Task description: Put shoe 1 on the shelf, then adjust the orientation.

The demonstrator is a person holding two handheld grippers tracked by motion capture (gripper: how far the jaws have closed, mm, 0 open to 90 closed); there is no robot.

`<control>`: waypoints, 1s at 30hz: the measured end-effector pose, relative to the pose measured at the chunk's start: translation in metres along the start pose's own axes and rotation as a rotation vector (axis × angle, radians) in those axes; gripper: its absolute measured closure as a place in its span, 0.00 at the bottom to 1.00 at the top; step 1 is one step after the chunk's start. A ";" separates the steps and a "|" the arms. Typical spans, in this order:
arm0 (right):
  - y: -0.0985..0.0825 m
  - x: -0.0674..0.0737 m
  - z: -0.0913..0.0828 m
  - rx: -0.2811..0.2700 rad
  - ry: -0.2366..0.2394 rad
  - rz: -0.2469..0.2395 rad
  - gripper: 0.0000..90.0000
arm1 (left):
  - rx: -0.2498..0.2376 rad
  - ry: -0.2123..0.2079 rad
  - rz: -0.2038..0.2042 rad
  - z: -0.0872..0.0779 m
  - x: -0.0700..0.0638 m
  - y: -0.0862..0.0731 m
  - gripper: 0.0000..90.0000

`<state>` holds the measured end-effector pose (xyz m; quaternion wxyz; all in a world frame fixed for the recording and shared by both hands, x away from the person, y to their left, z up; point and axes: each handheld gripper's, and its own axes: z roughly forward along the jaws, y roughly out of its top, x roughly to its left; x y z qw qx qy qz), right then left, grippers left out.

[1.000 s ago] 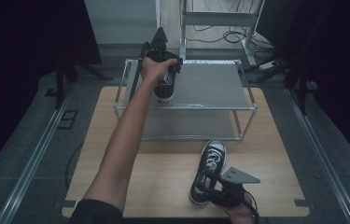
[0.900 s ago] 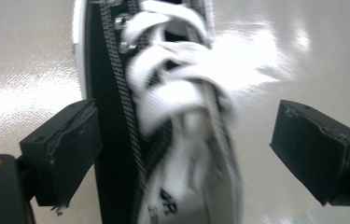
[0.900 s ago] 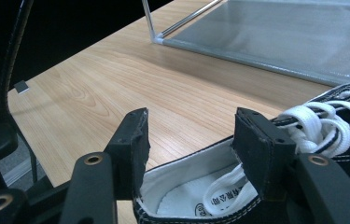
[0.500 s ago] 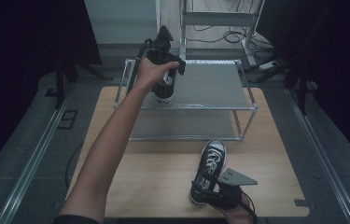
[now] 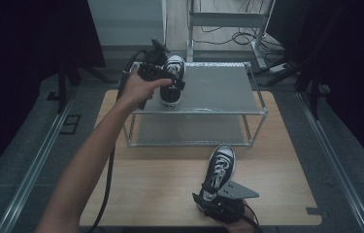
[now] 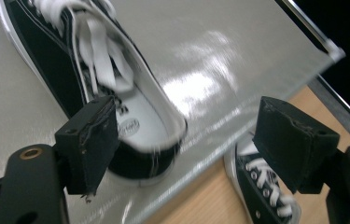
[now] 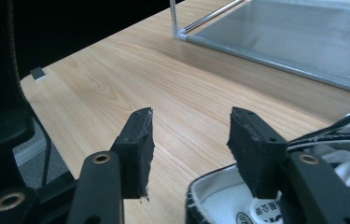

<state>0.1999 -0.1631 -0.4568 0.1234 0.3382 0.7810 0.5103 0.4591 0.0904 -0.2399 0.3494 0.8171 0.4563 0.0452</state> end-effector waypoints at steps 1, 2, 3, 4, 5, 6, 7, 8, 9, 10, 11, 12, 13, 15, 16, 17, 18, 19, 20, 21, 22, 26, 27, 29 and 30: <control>0.000 0.000 0.000 0.000 0.000 0.000 0.60 | -0.001 -0.011 0.008 -0.002 0.001 -0.004 0.24; 0.000 0.004 0.003 0.006 0.006 -0.012 0.64 | -0.005 -0.030 0.023 -0.006 0.002 -0.013 0.24; 0.000 0.004 0.003 0.006 0.006 -0.012 0.64 | -0.005 -0.030 0.023 -0.006 0.002 -0.013 0.25; -0.001 0.005 0.004 0.009 0.003 -0.019 0.66 | -0.007 -0.037 0.029 -0.007 0.003 -0.017 0.25; -0.001 0.007 0.005 0.015 0.002 -0.027 0.68 | -0.009 -0.047 0.036 -0.009 0.004 -0.022 0.25; -0.003 0.011 0.009 0.025 0.001 -0.039 0.72 | -0.015 -0.056 0.039 -0.011 0.004 -0.026 0.25; -0.003 0.011 0.009 0.025 0.001 -0.039 0.75 | -0.021 -0.062 0.036 -0.012 0.005 -0.029 0.25; -0.004 0.012 0.009 0.026 0.000 -0.040 0.79 | -0.024 -0.072 0.035 -0.014 0.006 -0.033 0.25; -0.007 0.015 0.012 0.041 0.000 -0.045 0.87 | -0.024 -0.079 0.036 -0.015 0.006 -0.035 0.24; -0.008 0.017 0.012 0.049 -0.002 -0.049 0.90 | -0.029 -0.086 0.032 -0.016 0.006 -0.038 0.24; -0.010 0.019 0.013 0.057 -0.008 -0.052 0.93 | -0.036 -0.087 0.035 -0.019 0.006 -0.044 0.25; -0.010 0.019 0.013 0.057 -0.008 -0.052 0.93 | -0.036 -0.087 0.035 -0.019 0.006 -0.044 0.25; -0.016 0.023 0.016 0.073 -0.014 -0.059 0.98 | -0.043 -0.098 0.042 -0.022 0.005 -0.051 0.25; -0.021 0.027 0.018 0.094 -0.026 -0.072 1.00 | -0.041 -0.111 0.053 -0.024 0.002 -0.057 0.25; -0.021 0.027 0.018 0.094 -0.026 -0.072 1.00 | -0.041 -0.111 0.053 -0.024 0.002 -0.057 0.24; -0.029 0.030 0.020 0.109 -0.031 -0.079 1.00 | -0.043 -0.116 0.057 -0.025 0.001 -0.061 0.24; -0.029 0.030 0.020 0.109 -0.031 -0.079 1.00 | -0.043 -0.117 0.060 -0.025 0.000 -0.063 0.24; -0.035 0.032 0.022 0.131 -0.042 -0.093 1.00 | -0.045 -0.117 0.062 -0.026 0.000 -0.066 0.25; -0.038 0.032 0.024 0.139 -0.049 -0.096 1.00 | -0.040 -0.120 0.061 -0.024 0.000 -0.070 0.25; -0.040 0.031 0.024 0.147 -0.055 -0.096 1.00 | -0.036 -0.125 0.060 -0.022 0.000 -0.072 0.25; -0.040 0.031 0.024 0.147 -0.055 -0.096 1.00 | -0.036 -0.125 0.060 -0.022 0.000 -0.072 0.25; -0.046 0.024 0.023 0.155 -0.101 -0.092 1.00 | -0.028 -0.146 0.064 -0.015 0.000 -0.082 0.25; -0.047 0.020 0.021 0.150 -0.081 -0.073 1.00 | -0.029 -0.152 0.062 -0.013 -0.001 -0.085 0.25; -0.047 0.021 0.021 0.149 -0.083 -0.079 1.00 | -0.025 -0.161 0.063 -0.010 -0.002 -0.089 0.25; -0.048 0.022 0.021 0.148 -0.091 -0.099 1.00 | -0.026 -0.163 0.066 -0.008 -0.002 -0.092 0.25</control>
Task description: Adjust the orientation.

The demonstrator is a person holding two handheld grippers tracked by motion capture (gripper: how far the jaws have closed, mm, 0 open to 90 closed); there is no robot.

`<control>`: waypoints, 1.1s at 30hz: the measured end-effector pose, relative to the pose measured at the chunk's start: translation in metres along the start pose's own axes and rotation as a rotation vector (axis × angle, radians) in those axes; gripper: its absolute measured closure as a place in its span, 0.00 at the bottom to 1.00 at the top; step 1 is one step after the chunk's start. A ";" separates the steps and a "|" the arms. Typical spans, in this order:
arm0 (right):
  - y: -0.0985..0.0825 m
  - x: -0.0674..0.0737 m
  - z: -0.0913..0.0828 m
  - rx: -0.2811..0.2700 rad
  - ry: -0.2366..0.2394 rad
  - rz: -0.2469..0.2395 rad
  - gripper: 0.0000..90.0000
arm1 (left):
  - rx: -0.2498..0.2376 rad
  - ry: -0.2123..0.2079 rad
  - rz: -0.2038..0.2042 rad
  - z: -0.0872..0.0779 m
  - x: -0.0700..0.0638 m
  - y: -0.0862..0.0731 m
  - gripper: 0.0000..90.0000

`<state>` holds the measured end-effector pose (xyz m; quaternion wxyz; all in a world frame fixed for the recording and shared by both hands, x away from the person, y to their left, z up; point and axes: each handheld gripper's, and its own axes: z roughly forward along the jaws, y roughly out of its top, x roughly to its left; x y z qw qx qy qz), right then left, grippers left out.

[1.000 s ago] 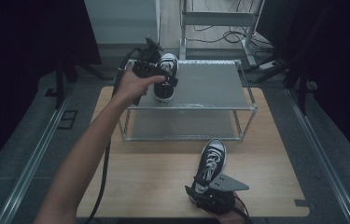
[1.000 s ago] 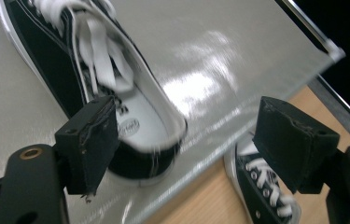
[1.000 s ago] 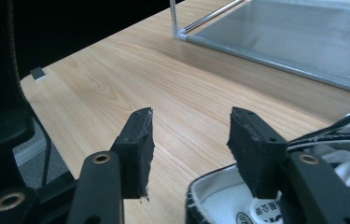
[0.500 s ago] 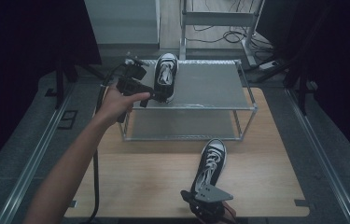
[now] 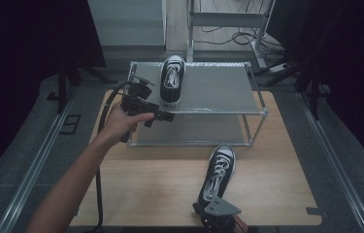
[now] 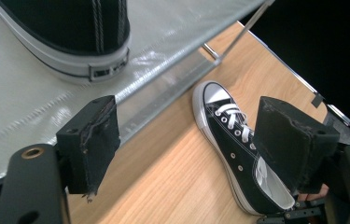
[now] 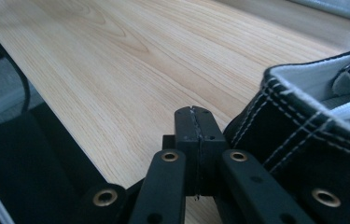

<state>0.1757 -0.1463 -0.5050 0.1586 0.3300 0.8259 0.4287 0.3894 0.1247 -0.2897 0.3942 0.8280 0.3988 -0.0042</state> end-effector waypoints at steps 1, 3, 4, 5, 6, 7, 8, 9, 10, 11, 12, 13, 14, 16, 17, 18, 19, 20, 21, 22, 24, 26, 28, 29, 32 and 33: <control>-0.001 0.000 -0.001 -0.003 -0.004 -0.015 1.00 | 0.000 -0.003 0.002 0.002 -0.001 -0.005 0.25; -0.002 -0.003 -0.004 0.001 0.009 -0.012 1.00 | -0.005 -0.008 0.001 0.002 -0.001 -0.009 0.25; -0.002 -0.003 -0.004 0.001 0.009 -0.012 1.00 | -0.007 -0.012 0.001 0.002 -0.001 -0.011 0.25; -0.003 -0.004 -0.005 0.001 0.012 -0.009 1.00 | -0.014 -0.014 0.001 0.003 -0.001 -0.016 0.25; -0.005 -0.005 -0.008 0.003 0.011 -0.017 1.00 | -0.017 -0.011 0.005 0.003 -0.001 -0.019 0.25; -0.006 -0.006 -0.009 0.002 0.009 -0.018 1.00 | -0.021 -0.009 0.012 0.003 -0.002 -0.023 0.25; -0.010 -0.009 -0.015 0.002 0.004 -0.019 1.00 | -0.028 -0.012 0.012 0.003 -0.002 -0.027 0.25; -0.011 -0.011 -0.018 0.006 0.003 -0.022 1.00 | -0.029 -0.020 0.013 0.003 -0.003 -0.031 0.25; -0.011 -0.011 -0.018 0.006 0.003 -0.022 1.00 | -0.030 -0.021 0.015 0.004 -0.003 -0.034 0.25; -0.012 -0.012 -0.019 0.005 0.001 -0.021 1.00 | -0.033 -0.020 0.019 0.005 -0.004 -0.039 0.25; -0.013 -0.013 -0.022 0.007 -0.003 -0.022 1.00 | -0.032 -0.020 0.021 0.006 -0.004 -0.043 0.25; -0.015 -0.016 -0.025 0.015 -0.005 -0.020 1.00 | -0.036 -0.024 0.019 0.007 -0.005 -0.047 0.25; -0.015 -0.016 -0.025 0.015 -0.005 -0.020 1.00 | -0.038 -0.027 0.016 0.008 -0.005 -0.050 0.25; -0.017 -0.018 -0.029 0.019 -0.009 -0.017 1.00 | -0.040 -0.017 0.017 0.012 -0.005 -0.059 0.25; -0.019 -0.022 -0.033 0.025 -0.019 -0.017 1.00 | -0.038 -0.012 0.020 0.015 -0.005 -0.066 0.25; -0.020 -0.023 -0.035 0.028 -0.024 -0.016 1.00 | -0.038 -0.012 0.020 0.015 -0.005 -0.066 0.25; -0.020 -0.023 -0.035 0.028 -0.024 -0.016 1.00 | -0.040 -0.018 0.019 0.016 -0.006 -0.070 0.25; -0.021 -0.025 -0.037 0.035 -0.032 -0.016 1.00 | -0.043 -0.023 0.019 0.018 -0.006 -0.076 0.25; -0.024 -0.029 -0.043 0.044 -0.058 -0.011 1.00 | -0.045 -0.015 0.025 0.020 -0.008 -0.083 0.25; -0.024 -0.029 -0.043 0.044 -0.058 -0.011 1.00 | -0.045 -0.015 0.025 0.020 -0.008 -0.083 0.25; -0.026 -0.034 -0.049 0.052 -0.082 -0.003 1.00 | -0.048 -0.014 0.028 0.023 -0.009 -0.091 0.25; -0.029 -0.039 -0.054 0.063 -0.096 0.016 1.00 | -0.051 -0.022 0.030 0.026 -0.012 -0.099 0.25; -0.031 -0.044 -0.058 0.065 -0.108 0.033 1.00 | -0.043 -0.032 0.030 0.031 -0.014 -0.108 0.25; -0.032 -0.048 -0.061 0.066 -0.109 0.048 1.00 | -0.043 -0.036 0.029 0.033 -0.014 -0.112 0.25; -0.035 -0.054 -0.064 0.070 -0.116 0.067 1.00 | -0.036 -0.056 0.019 0.038 -0.014 -0.122 0.25; -0.035 -0.055 -0.065 0.069 -0.119 0.068 1.00 | -0.036 -0.069 0.010 0.039 -0.012 -0.125 0.25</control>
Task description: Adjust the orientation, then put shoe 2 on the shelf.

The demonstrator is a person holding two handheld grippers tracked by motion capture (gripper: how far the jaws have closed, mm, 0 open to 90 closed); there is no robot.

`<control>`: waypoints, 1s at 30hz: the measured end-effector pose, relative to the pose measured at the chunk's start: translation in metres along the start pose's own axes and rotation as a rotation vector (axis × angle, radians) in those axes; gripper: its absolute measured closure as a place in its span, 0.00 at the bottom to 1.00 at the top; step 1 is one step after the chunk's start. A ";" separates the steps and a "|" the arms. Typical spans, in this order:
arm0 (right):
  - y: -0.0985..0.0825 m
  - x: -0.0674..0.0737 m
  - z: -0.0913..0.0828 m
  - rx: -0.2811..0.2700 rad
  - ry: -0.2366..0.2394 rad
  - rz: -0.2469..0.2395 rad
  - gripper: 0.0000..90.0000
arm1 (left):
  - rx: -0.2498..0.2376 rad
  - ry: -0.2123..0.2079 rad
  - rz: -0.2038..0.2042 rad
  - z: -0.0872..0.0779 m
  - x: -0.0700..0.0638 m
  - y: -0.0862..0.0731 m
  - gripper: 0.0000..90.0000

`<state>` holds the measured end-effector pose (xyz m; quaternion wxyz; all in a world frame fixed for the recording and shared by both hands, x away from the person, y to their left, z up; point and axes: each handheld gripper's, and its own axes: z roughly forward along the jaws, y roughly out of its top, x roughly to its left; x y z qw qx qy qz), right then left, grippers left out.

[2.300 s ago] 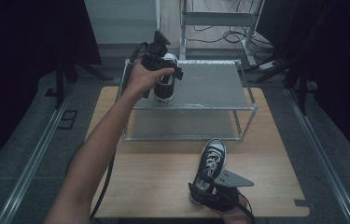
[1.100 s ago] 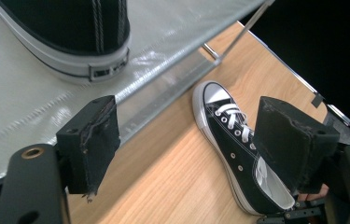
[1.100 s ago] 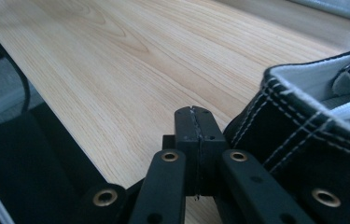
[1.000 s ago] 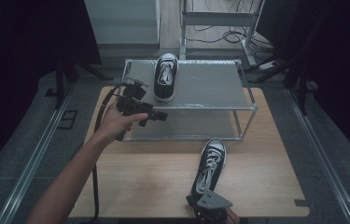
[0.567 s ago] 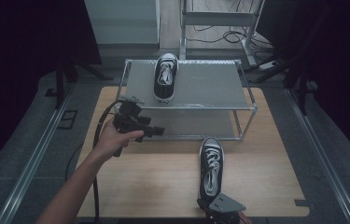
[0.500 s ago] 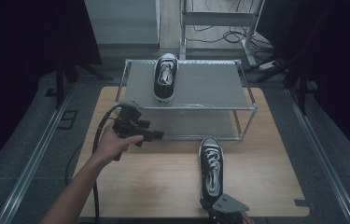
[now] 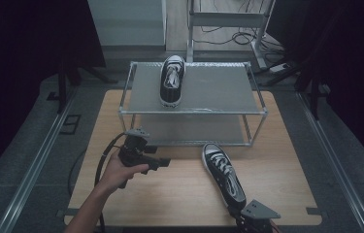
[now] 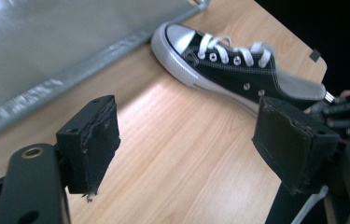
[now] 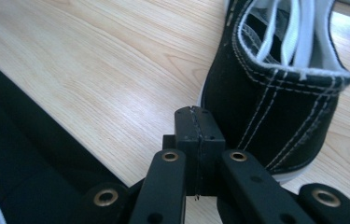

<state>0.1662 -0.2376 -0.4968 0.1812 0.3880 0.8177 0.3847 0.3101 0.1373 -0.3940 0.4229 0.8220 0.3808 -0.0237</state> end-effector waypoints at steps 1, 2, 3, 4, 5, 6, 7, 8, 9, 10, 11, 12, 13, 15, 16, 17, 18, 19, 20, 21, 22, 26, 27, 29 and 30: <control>0.000 -0.002 -0.001 0.001 -0.003 0.003 1.00 | -0.002 -0.015 -0.011 0.001 0.002 -0.003 0.25; -0.001 -0.004 -0.001 0.004 -0.007 0.007 1.00 | -0.001 -0.014 -0.017 0.003 0.003 -0.006 0.25; -0.001 -0.008 -0.002 0.003 -0.014 0.019 1.00 | 0.003 -0.005 -0.015 0.004 0.003 -0.009 0.25; -0.003 -0.016 -0.003 -0.002 -0.014 0.049 1.00 | 0.006 0.005 -0.016 0.005 0.003 -0.013 0.25; -0.004 -0.019 -0.004 -0.003 -0.016 0.060 1.00 | 0.006 0.005 -0.016 0.005 0.003 -0.013 0.25; -0.004 -0.019 -0.004 -0.003 -0.016 0.060 1.00 | 0.005 0.005 -0.019 0.005 0.004 -0.015 0.25; -0.004 -0.022 -0.004 -0.007 -0.020 0.070 1.00 | 0.007 0.008 -0.019 0.006 0.004 -0.017 0.25; -0.004 -0.025 -0.004 -0.008 -0.021 0.080 1.00 | 0.005 0.020 -0.019 0.006 0.004 -0.018 0.25; -0.004 -0.027 -0.005 -0.010 -0.014 0.085 1.00 | 0.002 0.030 -0.020 0.006 0.005 -0.019 0.25; -0.004 -0.027 -0.004 -0.012 -0.011 0.088 1.00 | 0.002 0.044 -0.020 0.006 0.005 -0.021 0.25; -0.004 -0.026 -0.004 -0.016 -0.016 0.085 1.00 | 0.001 0.057 -0.022 0.006 0.005 -0.023 0.25; -0.003 -0.024 -0.005 -0.031 -0.007 0.077 0.96 | 0.001 0.067 -0.023 0.006 0.006 -0.024 0.25; -0.001 -0.021 -0.006 -0.049 0.015 0.070 0.93 | 0.000 0.077 -0.024 0.006 0.006 -0.025 0.25; 0.010 -0.011 -0.013 -0.095 0.023 0.026 0.82 | 0.001 0.089 -0.030 0.007 0.008 -0.028 0.26; 0.010 -0.011 -0.013 -0.095 0.023 0.026 0.82 | 0.000 0.095 -0.032 0.008 0.008 -0.029 0.26; 0.014 -0.009 -0.015 -0.105 0.021 0.015 0.77 | 0.002 0.115 -0.030 0.009 0.009 -0.031 0.26; 0.027 -0.008 -0.023 -0.129 0.022 0.002 0.67 | 0.007 0.130 -0.033 0.011 0.010 -0.032 0.26; 0.027 -0.008 -0.023 -0.129 0.022 0.002 0.67 | 0.007 0.130 -0.033 0.011 0.010 -0.032 0.26; 0.038 -0.011 -0.029 -0.139 0.029 0.000 0.60 | 0.009 0.128 -0.036 0.012 0.011 -0.034 0.26; 0.038 -0.011 -0.029 -0.139 0.029 0.000 0.60 | 0.007 0.121 -0.042 0.013 0.011 -0.034 0.26; 0.043 -0.013 -0.031 -0.138 0.031 0.004 0.55 | 0.009 0.112 -0.043 0.014 0.011 -0.035 0.26; 0.059 -0.029 -0.035 -0.113 0.060 0.028 0.46 | 0.013 0.131 -0.035 0.017 0.010 -0.038 0.26; 0.061 -0.033 -0.034 -0.101 0.063 0.034 0.43 | 0.011 0.124 -0.038 0.018 0.009 -0.038 0.26; 0.067 -0.041 -0.033 -0.085 0.057 0.048 0.38 | 0.012 0.114 -0.039 0.019 0.009 -0.038 0.26; 0.069 -0.043 -0.031 -0.074 0.063 0.052 0.35 | 0.018 0.115 -0.035 0.020 0.009 -0.038 0.26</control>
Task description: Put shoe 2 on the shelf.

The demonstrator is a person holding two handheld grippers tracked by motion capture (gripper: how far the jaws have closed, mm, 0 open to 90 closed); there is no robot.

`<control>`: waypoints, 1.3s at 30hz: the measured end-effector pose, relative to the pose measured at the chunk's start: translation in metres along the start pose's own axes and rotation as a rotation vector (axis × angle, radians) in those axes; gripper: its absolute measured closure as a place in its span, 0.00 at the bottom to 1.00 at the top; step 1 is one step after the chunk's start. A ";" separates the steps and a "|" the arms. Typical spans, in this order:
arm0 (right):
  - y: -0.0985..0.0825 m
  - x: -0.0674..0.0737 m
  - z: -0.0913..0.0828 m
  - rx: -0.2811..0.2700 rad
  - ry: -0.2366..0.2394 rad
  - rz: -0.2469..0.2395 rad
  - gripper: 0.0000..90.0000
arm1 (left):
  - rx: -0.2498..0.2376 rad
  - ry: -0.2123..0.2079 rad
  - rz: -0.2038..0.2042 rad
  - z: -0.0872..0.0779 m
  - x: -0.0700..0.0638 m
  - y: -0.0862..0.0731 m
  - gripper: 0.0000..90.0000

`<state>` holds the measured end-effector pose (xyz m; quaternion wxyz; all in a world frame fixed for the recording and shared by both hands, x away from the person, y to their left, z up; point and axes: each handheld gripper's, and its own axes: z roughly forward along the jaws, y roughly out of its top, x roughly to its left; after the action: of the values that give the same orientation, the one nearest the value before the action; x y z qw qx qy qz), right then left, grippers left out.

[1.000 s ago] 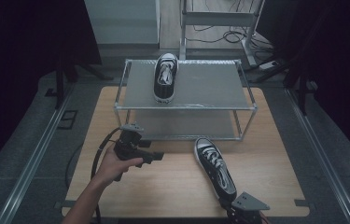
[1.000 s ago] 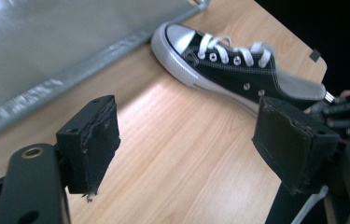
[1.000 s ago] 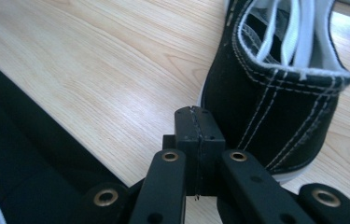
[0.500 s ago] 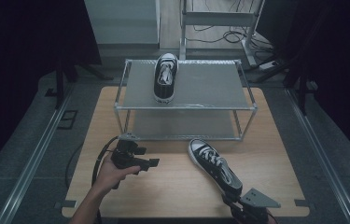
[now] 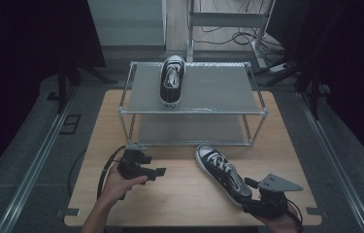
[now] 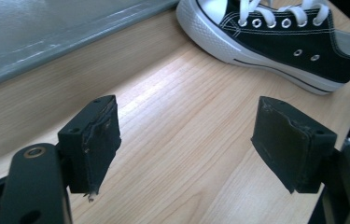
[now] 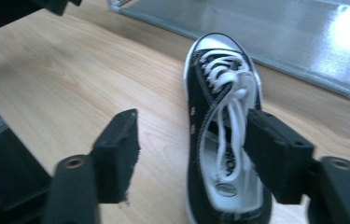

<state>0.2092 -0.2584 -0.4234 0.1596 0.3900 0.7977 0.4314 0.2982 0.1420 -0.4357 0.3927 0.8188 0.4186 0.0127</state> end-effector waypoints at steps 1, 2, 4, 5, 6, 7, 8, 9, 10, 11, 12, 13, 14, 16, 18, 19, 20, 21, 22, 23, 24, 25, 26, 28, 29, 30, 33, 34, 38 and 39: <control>0.005 -0.004 0.003 0.020 0.009 0.007 0.33 | -0.002 0.006 -0.004 0.001 0.001 0.001 0.26; 0.008 -0.006 0.004 0.029 0.015 0.008 0.32 | -0.002 0.006 -0.004 0.001 0.001 0.001 0.26; 0.011 -0.008 0.007 0.045 0.023 0.010 0.29 | -0.004 0.000 -0.009 0.001 0.002 0.000 0.26; 0.014 -0.010 0.010 0.066 0.031 0.013 0.28 | -0.004 0.000 -0.011 0.001 0.001 0.000 0.26; 0.018 -0.013 0.013 0.084 0.033 0.014 0.27 | -0.005 0.000 -0.012 0.001 0.000 0.000 0.26; 0.022 -0.016 0.018 0.103 0.026 0.010 0.26 | -0.005 0.000 -0.011 0.001 0.000 -0.001 0.26; 0.025 -0.019 0.022 0.120 0.020 0.008 0.24 | -0.006 -0.001 -0.011 0.001 -0.001 -0.001 0.26; 0.030 -0.022 0.028 0.151 0.016 -0.001 0.23 | -0.010 -0.008 -0.012 0.001 -0.002 -0.003 0.26; 0.030 -0.022 0.028 0.151 0.016 -0.001 0.23 | -0.010 -0.008 -0.012 0.001 -0.002 -0.003 0.26; 0.033 -0.024 0.032 0.164 0.009 -0.009 0.23 | -0.009 -0.007 -0.009 0.001 -0.001 -0.003 0.26; 0.036 -0.024 0.036 0.182 0.004 -0.016 0.21 | -0.007 -0.008 -0.010 0.001 -0.001 -0.004 0.26; 0.038 -0.025 0.040 0.203 0.005 -0.026 0.21 | -0.003 -0.009 -0.014 0.002 0.000 -0.004 0.26; 0.042 -0.028 0.050 0.242 0.026 -0.028 0.19 | -0.001 -0.009 -0.016 0.003 0.000 -0.005 0.26; 0.044 -0.030 0.060 0.280 0.035 -0.022 0.17 | 0.008 -0.008 -0.022 0.006 0.003 -0.006 0.26; 0.045 -0.031 0.066 0.303 0.029 -0.027 0.16 | 0.014 -0.005 -0.020 0.007 0.004 -0.006 0.26; 0.046 -0.031 0.071 0.323 0.021 -0.035 0.15 | 0.016 -0.007 -0.021 0.007 0.004 -0.007 0.26; 0.046 -0.033 0.077 0.342 0.013 -0.044 0.15 | 0.017 -0.007 -0.022 0.007 0.005 -0.007 0.26; 0.046 -0.034 0.082 0.355 0.012 -0.045 0.14 | 0.017 -0.007 -0.024 0.007 0.005 -0.008 0.26; 0.047 -0.035 0.087 0.369 0.012 -0.045 0.13 | 0.017 -0.006 -0.026 0.007 0.005 -0.008 0.26; 0.047 -0.036 0.091 0.391 0.017 -0.041 0.12 | 0.015 -0.008 -0.028 0.007 0.006 -0.009 0.26; 0.047 -0.037 0.096 0.409 0.022 -0.045 0.11 | 0.015 -0.009 -0.032 0.007 0.006 -0.010 0.26; 0.048 -0.038 0.104 0.448 0.024 -0.049 0.10 | 0.015 -0.009 -0.034 0.007 0.007 -0.010 0.26; 0.048 -0.038 0.104 0.448 0.024 -0.049 0.10 | 0.015 -0.009 -0.035 0.007 0.007 -0.011 0.26; 0.048 -0.038 0.112 0.480 0.022 -0.056 0.09 | 0.015 -0.010 -0.040 0.007 0.008 -0.012 0.26; 0.047 -0.038 0.119 0.501 0.018 -0.066 0.09 | 0.016 -0.012 -0.043 0.007 0.009 -0.013 0.26; 0.046 -0.039 0.122 0.515 0.019 -0.072 0.09 | 0.016 -0.012 -0.043 0.007 0.009 -0.013 0.26; 0.044 -0.039 0.131 0.558 0.011 -0.080 0.08 | 0.020 -0.013 -0.045 0.008 0.009 -0.014 0.26; 0.043 -0.040 0.134 0.568 0.009 -0.084 0.08 | 0.024 -0.012 -0.046 0.009 0.010 -0.015 0.26; 0.043 -0.040 0.140 0.586 0.004 -0.087 0.09 | 0.030 -0.013 -0.046 0.011 0.009 -0.015 0.26; 0.043 -0.041 0.141 0.589 0.001 -0.087 0.10 | 0.032 -0.013 -0.046 0.011 0.009 -0.016 0.26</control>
<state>0.3395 -0.1962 -0.4732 0.0574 0.3849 0.9046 0.1741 0.2975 0.1464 -0.4565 0.3825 0.8152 0.4348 -0.0082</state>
